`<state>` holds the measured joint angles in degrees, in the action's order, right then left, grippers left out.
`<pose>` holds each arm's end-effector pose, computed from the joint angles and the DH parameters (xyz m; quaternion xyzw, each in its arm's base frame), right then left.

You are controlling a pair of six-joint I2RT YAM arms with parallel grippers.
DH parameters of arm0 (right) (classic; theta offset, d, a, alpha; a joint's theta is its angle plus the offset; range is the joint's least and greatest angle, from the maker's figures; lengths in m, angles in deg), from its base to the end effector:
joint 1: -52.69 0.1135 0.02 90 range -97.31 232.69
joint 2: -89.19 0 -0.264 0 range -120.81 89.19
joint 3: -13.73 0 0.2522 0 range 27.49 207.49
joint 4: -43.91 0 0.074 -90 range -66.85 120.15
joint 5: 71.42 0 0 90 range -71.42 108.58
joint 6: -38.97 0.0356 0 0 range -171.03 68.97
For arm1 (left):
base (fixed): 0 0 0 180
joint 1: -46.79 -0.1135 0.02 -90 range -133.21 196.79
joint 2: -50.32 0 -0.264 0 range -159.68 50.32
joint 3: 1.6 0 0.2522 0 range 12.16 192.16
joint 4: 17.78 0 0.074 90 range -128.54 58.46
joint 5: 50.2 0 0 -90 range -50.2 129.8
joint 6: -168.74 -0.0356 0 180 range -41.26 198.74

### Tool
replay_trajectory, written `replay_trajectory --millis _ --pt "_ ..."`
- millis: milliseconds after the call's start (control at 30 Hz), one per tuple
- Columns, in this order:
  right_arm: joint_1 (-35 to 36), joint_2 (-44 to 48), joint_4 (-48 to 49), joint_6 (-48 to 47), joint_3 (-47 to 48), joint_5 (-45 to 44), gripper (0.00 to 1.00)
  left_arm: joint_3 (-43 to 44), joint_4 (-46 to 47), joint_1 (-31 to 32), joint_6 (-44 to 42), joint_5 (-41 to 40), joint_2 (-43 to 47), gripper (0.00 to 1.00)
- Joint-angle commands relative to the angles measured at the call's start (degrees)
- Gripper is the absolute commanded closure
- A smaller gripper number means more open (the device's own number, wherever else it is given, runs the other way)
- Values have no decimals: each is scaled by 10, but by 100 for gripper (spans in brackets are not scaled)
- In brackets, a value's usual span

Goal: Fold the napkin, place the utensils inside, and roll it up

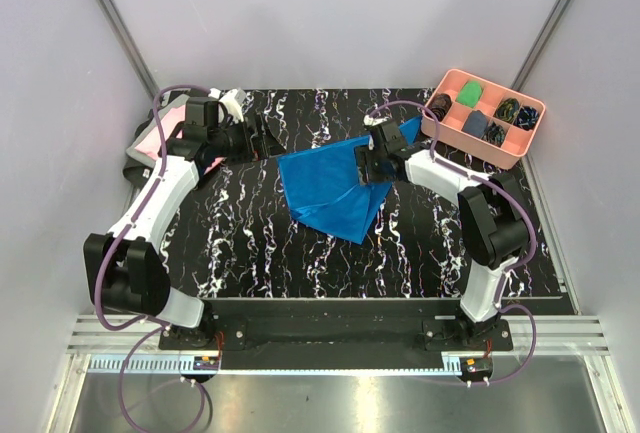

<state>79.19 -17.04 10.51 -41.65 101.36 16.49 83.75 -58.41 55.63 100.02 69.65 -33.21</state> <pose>0.3588 0.1774 0.2002 -0.1348 0.9357 0.0839 0.3150 0.3175 -0.0673 0.3181 0.0162 0.8784 -0.3328 0.3427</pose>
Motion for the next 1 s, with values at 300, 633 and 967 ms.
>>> replay_trajectory --millis 300,633,967 --pt "-5 -36 -28 27 42 12 35 4 24 -1 3 17 8 1" --pt "-6 -55 -29 20 61 19 61 5 24 -1 3 16 12 1" --pt "-9 -27 -35 5 65 9 94 4 24 -1 3 15 11 1"
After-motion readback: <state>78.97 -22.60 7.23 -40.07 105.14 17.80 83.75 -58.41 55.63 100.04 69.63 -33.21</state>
